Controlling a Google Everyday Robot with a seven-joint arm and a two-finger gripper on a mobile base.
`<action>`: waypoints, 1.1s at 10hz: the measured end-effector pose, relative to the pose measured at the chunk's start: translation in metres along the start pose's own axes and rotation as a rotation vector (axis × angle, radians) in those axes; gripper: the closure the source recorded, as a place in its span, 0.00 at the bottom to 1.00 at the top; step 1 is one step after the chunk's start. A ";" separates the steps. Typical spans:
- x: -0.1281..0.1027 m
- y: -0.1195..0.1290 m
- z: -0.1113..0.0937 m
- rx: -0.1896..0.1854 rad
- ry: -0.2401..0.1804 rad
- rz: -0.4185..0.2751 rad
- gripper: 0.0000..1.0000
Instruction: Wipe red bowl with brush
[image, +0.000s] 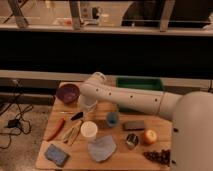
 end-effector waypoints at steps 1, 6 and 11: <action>-0.003 -0.001 -0.003 0.007 0.004 -0.002 1.00; -0.004 0.002 -0.021 0.035 0.032 0.013 1.00; 0.007 0.009 -0.033 0.052 0.049 0.037 1.00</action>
